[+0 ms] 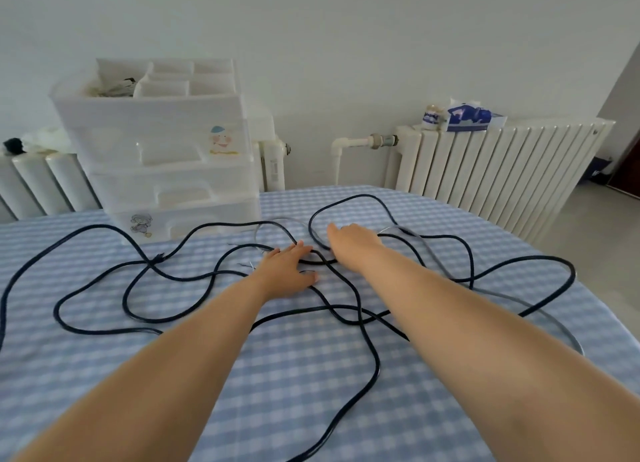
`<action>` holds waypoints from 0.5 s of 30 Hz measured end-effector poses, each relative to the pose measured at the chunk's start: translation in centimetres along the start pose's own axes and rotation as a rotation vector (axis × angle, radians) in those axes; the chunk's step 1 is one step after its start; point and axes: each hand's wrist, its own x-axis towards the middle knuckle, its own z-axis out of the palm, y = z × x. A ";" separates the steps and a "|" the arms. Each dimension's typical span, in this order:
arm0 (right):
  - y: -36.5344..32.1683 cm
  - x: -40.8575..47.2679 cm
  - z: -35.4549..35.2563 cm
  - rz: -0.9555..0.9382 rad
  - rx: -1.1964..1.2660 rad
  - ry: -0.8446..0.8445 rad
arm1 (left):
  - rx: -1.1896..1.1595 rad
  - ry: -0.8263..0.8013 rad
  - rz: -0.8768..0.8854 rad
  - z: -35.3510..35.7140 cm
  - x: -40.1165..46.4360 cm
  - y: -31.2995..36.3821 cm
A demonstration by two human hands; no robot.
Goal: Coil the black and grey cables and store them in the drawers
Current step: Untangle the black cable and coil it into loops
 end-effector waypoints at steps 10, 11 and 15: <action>-0.4 -1.4 2.3 0.029 0.232 0.164 | -0.165 0.153 -0.137 0.1 0.5 0.7; -0.4 -1.9 2.6 0.070 0.233 0.220 | -0.106 0.175 -0.137 0.3 0.7 1.0; 0.8 -4.4 3.8 0.170 0.266 0.289 | 0.110 0.244 -0.183 0.4 1.8 2.5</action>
